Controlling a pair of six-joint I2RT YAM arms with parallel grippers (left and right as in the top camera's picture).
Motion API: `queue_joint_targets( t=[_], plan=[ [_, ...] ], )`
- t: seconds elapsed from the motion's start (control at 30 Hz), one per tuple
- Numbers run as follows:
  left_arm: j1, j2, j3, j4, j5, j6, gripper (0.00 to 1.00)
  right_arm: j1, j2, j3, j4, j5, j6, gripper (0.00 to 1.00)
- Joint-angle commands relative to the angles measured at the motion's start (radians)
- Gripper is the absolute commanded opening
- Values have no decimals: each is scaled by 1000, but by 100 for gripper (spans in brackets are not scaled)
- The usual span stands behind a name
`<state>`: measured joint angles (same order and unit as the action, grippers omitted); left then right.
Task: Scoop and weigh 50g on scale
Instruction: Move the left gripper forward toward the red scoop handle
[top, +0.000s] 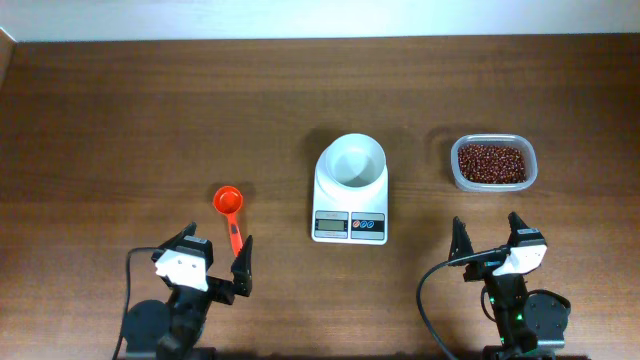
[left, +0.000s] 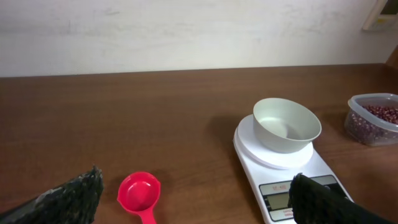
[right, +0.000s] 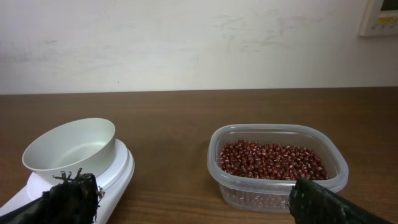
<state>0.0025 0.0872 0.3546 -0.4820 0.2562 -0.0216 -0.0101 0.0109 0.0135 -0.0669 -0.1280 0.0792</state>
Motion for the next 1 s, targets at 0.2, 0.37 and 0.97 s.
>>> queue_joint_targets(
  t=[0.2, 0.37, 0.97],
  plan=[
    [4, 135, 117, -33, 14, -13, 99, 10, -7, -8, -3, 6, 3, 99],
    [4, 159, 127, -34, 14, -13, 99, 10, -8, -8, -3, 6, 3, 99],
    [4, 161, 222, -135, 13, -12, 99, 10, -7, -8, -3, 6, 3, 99]
  ],
)
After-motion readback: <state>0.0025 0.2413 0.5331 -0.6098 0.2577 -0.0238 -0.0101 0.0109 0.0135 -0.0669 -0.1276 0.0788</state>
